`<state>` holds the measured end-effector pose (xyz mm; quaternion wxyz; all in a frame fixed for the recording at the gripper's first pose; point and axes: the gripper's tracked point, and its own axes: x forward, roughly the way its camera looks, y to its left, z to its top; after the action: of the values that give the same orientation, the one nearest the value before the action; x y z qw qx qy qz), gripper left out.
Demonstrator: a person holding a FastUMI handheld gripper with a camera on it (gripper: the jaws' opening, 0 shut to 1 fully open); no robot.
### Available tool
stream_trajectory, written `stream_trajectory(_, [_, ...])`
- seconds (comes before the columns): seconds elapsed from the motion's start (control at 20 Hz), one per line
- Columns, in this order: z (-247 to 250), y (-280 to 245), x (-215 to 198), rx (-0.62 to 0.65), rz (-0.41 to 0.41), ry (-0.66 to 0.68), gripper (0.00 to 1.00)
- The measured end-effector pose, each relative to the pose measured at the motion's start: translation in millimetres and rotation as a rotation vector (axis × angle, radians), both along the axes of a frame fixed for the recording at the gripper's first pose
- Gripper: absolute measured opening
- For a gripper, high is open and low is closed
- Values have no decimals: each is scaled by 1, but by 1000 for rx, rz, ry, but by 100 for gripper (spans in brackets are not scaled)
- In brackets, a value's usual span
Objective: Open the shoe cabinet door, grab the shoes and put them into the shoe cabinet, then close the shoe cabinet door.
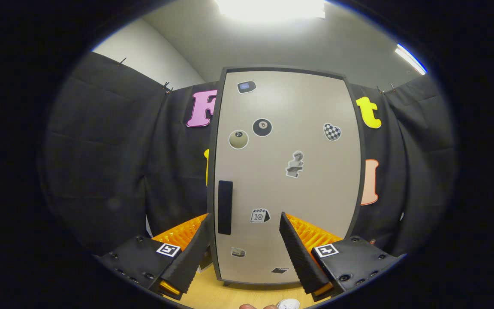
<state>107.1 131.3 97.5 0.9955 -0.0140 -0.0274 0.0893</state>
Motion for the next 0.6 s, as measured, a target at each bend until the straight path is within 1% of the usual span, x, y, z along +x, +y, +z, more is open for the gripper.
stream_trajectory(0.15, [0, 20, 33, -8, 10, 3, 97])
stream_trajectory(0.25, [-13, 35, 57, 7, 19, 53, 97])
stream_trajectory(0.35, [-24, 42, 80, 27, 6, 94, 97])
stream_trajectory(0.6, [-41, 50, 125, 38, -23, 124, 97])
